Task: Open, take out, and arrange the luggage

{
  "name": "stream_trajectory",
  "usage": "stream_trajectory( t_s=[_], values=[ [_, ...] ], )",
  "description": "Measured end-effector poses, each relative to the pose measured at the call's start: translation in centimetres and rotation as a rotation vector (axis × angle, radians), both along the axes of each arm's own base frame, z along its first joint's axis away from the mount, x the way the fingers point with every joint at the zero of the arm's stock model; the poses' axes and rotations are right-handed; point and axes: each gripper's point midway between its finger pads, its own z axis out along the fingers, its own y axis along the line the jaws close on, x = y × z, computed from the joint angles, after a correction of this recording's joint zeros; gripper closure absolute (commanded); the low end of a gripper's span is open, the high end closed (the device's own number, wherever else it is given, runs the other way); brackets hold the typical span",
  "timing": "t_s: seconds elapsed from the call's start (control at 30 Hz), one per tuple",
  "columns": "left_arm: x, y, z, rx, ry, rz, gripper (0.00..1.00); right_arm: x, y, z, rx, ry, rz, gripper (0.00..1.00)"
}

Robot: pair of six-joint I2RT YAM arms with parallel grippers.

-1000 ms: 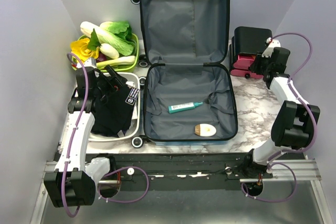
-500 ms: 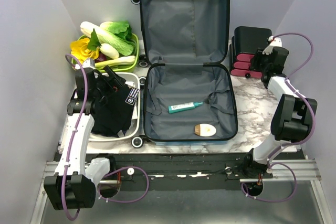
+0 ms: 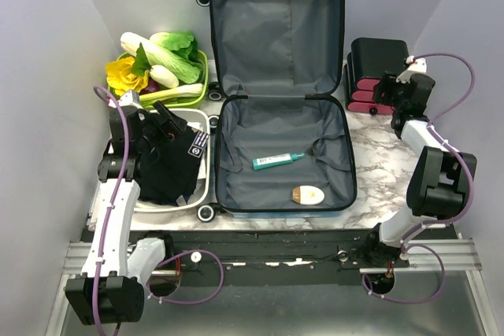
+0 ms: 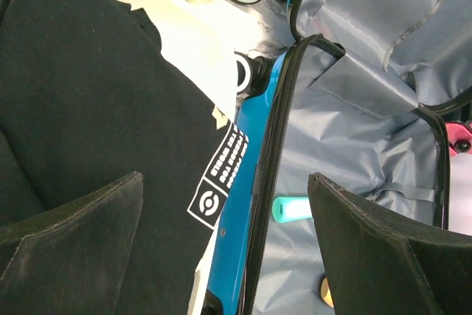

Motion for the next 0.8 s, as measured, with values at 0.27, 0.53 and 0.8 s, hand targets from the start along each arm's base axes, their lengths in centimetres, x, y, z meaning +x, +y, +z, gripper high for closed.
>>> stream_trajectory(
  t_s=[0.27, 0.53, 0.8],
  values=[
    [-0.7, 0.1, 0.0, 0.012, 0.003, -0.001, 0.01, -2.8, -0.5, -1.3, -0.18, 0.094, 0.044, 0.22],
    [-0.6, 0.1, -0.1, 0.013, 0.006, -0.001, 0.01, -2.0, -0.5, -4.5, -0.216, 0.188, 0.106, 0.26],
    [-0.5, 0.2, -0.5, 0.014, 0.013, 0.003, 0.01, -0.9, -0.5, -5.7, -0.243, 0.227, 0.153, 0.3]
  ],
)
